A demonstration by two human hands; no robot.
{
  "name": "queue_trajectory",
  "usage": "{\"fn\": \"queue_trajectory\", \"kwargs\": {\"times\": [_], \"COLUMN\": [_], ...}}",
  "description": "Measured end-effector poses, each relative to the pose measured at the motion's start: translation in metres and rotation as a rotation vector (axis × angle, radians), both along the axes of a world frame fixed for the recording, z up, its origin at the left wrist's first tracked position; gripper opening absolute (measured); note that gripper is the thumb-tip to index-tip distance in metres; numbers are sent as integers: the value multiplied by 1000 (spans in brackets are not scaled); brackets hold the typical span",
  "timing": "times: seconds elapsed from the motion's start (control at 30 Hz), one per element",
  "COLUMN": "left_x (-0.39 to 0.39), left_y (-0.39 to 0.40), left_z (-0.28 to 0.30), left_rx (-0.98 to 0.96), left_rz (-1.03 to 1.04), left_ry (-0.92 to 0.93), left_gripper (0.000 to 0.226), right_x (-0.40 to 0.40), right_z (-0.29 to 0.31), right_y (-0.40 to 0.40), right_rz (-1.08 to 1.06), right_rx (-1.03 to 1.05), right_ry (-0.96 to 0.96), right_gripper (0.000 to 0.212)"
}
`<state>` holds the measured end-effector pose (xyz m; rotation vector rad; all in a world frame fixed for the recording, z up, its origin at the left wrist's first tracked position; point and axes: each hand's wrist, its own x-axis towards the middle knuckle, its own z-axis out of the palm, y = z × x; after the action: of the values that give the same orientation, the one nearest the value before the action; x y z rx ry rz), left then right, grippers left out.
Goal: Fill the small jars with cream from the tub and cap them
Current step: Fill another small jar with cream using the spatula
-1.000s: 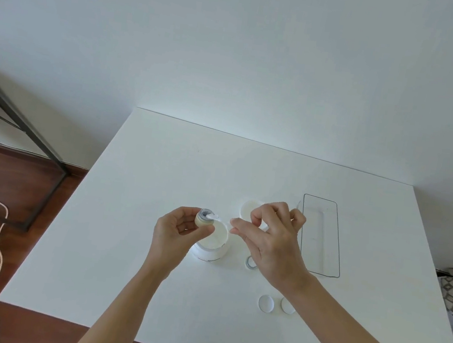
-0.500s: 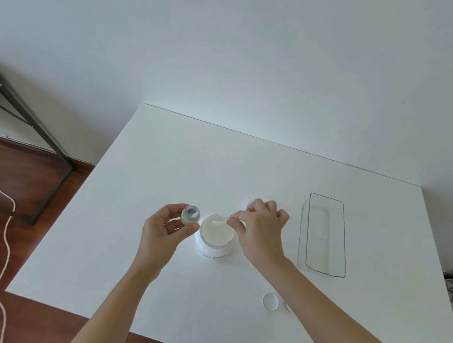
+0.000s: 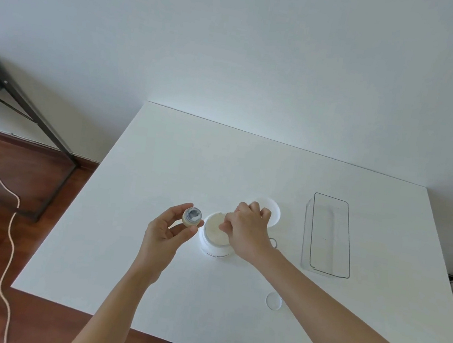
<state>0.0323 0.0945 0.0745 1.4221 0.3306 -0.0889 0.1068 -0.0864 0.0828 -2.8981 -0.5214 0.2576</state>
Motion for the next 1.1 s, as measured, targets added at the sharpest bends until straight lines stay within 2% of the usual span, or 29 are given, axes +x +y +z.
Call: {"fn": "queue_trajectory", "kwargs": {"times": [0.4,0.5,0.67,0.8,0.87,1.1], "left_x": [7,9,11,13,14,14], "left_y": [-7,-10,-16,-24,-27,-30], "left_z": [4,7,9,14,16,20], "left_rx": [-59,-110,-144,-150,-143,-135], "left_rz": [-45,-28,-74,-101,-107,-115], "left_ry": [-21,-24,-40,-34,-38,-36], "left_gripper": [42,47,36,49,49,37], "right_x": [1,2,2,-2,-6,-20], "right_z": [31,41,63,76,80,83], "right_y": [-42,-53,-58,-52,-46,-32], "right_rz": [-586,-640,-651,-632,-614,-481], "right_rx": [481,649,905,967,979,768], "right_ry": [413,478,513,482,429,54], "right_gripper": [27,29,25,26,25,16]}}
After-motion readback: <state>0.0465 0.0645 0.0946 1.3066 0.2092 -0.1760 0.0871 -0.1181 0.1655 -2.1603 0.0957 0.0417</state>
